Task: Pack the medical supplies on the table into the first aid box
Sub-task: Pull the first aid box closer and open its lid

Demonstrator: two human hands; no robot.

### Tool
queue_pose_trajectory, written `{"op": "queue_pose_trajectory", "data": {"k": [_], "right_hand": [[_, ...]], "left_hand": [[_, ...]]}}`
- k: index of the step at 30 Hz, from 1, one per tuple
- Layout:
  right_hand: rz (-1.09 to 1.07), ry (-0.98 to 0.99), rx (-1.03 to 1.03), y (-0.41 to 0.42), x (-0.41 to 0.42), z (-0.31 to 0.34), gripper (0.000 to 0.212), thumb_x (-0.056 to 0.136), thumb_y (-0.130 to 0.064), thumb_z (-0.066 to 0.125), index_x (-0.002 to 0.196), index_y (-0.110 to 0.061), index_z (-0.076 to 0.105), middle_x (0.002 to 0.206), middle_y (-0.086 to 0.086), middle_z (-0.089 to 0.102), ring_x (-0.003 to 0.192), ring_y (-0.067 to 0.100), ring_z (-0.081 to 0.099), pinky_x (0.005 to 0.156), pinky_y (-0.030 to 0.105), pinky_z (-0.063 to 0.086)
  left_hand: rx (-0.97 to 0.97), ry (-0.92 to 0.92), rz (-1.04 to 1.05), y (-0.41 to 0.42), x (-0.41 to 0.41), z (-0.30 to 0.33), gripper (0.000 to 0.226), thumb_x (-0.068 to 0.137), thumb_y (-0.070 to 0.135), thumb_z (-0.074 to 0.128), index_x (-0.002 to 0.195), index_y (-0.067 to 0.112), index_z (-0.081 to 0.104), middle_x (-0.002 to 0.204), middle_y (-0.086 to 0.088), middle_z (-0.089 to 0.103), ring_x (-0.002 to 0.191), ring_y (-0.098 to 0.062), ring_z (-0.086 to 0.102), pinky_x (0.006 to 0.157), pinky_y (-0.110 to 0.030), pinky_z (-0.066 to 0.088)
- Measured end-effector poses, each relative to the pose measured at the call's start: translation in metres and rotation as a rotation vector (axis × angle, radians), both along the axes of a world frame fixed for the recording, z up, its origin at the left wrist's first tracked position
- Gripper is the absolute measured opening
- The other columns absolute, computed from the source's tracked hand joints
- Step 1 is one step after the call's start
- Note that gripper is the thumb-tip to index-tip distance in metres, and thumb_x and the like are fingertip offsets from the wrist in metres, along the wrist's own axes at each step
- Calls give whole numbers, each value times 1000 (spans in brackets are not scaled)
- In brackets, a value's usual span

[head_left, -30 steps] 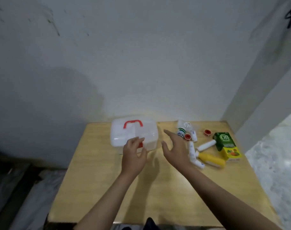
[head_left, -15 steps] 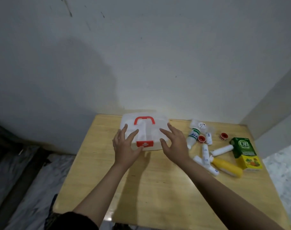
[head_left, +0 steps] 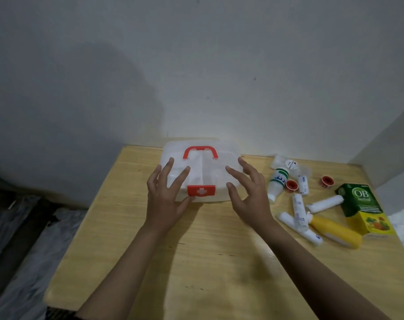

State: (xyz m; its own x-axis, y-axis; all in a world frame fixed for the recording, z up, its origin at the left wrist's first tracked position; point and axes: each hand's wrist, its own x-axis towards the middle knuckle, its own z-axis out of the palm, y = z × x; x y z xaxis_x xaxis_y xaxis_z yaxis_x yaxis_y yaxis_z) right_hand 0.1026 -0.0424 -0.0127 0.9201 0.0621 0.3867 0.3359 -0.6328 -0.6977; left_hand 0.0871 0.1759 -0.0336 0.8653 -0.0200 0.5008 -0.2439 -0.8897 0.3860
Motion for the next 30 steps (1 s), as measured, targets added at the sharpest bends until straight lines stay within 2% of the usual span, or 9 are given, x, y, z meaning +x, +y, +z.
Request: {"op": "queue_pose_trajectory", "data": {"k": [2,6,10,12,16,21,25,28,30], "right_hand": [[16,-39,23,-1,2,-6,40,89,-28,59,128,-35,55,148,-8,39,132,15,36,99,11,21],[76,-145,104,-2,7,-19,39,90,-21,60,129,-25,56,149,2,40,137,15,36,109,24,32],[66,-209,134,-3,7,-26,39,89,-18,63,127,-22,58,147,5,44,136,16,40,108,28,36],[50,-253,149,-4,4,-28,38,88,-18,64,126,-21,60,145,6,47,134,16,42,106,26,37],[12,-348,158,-5,-15,-29,35,88,-19,64,123,-19,62,140,9,51,131,13,45,104,13,34],[7,-441,200,-9,-49,-21,31,88,-24,63,118,-19,64,135,9,56,127,15,50,103,31,42],[13,-495,214,-9,-65,-11,28,87,-30,59,114,-22,65,132,10,59,123,16,54,101,35,45],[-11,-527,212,-6,-71,-2,27,87,-32,57,113,-26,65,129,11,61,120,20,56,98,40,46],[-43,-529,209,-5,-69,5,27,87,-32,57,112,-26,66,125,10,63,116,21,58,96,45,48]], "left_hand": [[9,-58,-9,2,2,-5,79,71,42,76,140,31,37,153,-11,29,136,-34,23,103,-48,28],[-43,-156,-26,4,1,-21,74,77,47,68,141,27,37,155,-20,17,142,-35,17,105,-50,29],[-132,-198,-47,2,-1,-34,71,81,52,60,142,26,36,156,-22,12,144,-35,14,104,-45,32],[-157,-218,-81,3,-3,-36,72,80,53,61,141,27,36,156,-20,13,145,-33,14,106,-43,31],[-166,-257,-90,0,-19,-34,74,78,58,60,142,30,35,158,-16,12,146,-28,13,107,-38,29],[-271,-319,-87,-11,-48,-19,68,80,64,54,138,31,41,157,-14,20,143,-30,23,102,-42,36],[-403,-331,-53,-19,-61,9,64,81,69,46,131,29,52,153,-12,28,140,-26,29,97,-32,34],[-484,-289,-55,-22,-65,30,66,78,72,45,129,31,53,152,-9,31,138,-24,31,96,-30,35],[-520,-235,-50,-22,-66,41,71,77,71,45,134,29,48,152,-8,29,140,-21,28,101,-33,35]]}}
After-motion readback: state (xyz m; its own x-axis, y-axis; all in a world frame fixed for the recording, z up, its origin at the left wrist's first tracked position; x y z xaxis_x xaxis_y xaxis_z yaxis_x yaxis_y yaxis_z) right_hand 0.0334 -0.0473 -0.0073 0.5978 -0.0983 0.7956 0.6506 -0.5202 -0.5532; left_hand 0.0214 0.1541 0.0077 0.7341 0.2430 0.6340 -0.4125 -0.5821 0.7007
